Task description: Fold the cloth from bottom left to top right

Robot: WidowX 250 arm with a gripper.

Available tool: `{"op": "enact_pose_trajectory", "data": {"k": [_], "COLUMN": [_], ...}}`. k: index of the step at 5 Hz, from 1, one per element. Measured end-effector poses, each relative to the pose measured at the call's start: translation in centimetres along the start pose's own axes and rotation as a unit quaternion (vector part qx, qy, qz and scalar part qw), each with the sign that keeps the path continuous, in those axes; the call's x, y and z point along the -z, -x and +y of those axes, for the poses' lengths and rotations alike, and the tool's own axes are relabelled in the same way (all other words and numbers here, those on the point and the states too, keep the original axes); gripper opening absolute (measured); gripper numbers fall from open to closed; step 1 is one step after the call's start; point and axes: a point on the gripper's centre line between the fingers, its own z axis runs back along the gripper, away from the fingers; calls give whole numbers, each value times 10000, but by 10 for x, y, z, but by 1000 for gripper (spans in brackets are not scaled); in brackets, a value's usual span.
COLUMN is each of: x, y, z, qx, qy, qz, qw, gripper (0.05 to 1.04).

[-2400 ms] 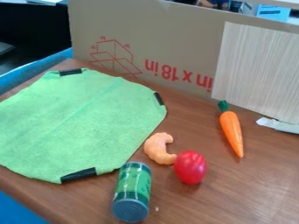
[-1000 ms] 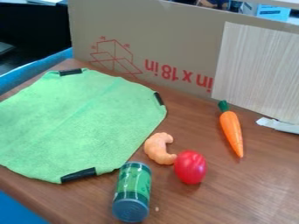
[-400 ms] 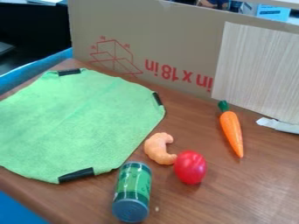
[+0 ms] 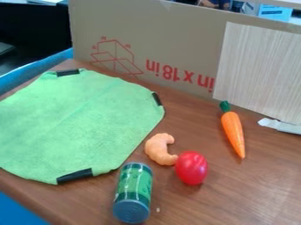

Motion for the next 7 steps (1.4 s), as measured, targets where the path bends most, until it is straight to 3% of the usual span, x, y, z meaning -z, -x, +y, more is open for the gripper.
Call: {"op": "enact_pose_trajectory", "data": {"k": [2, 3, 5, 6, 7], "x": [-18, -33, -40, -50, -45], "y": [2, 4, 18, 26, 38], "z": [-29, -50, -106, -140, -176], "qx": [-10, -53, -122, -70, -27], "qy": [97, 121, 18, 37, 52], "qz": [611, 627, 913, 814, 702], "qw": [9981, 9979, 9957, 9966, 9975], "gripper": [62, 62, 62, 60, 58]}}
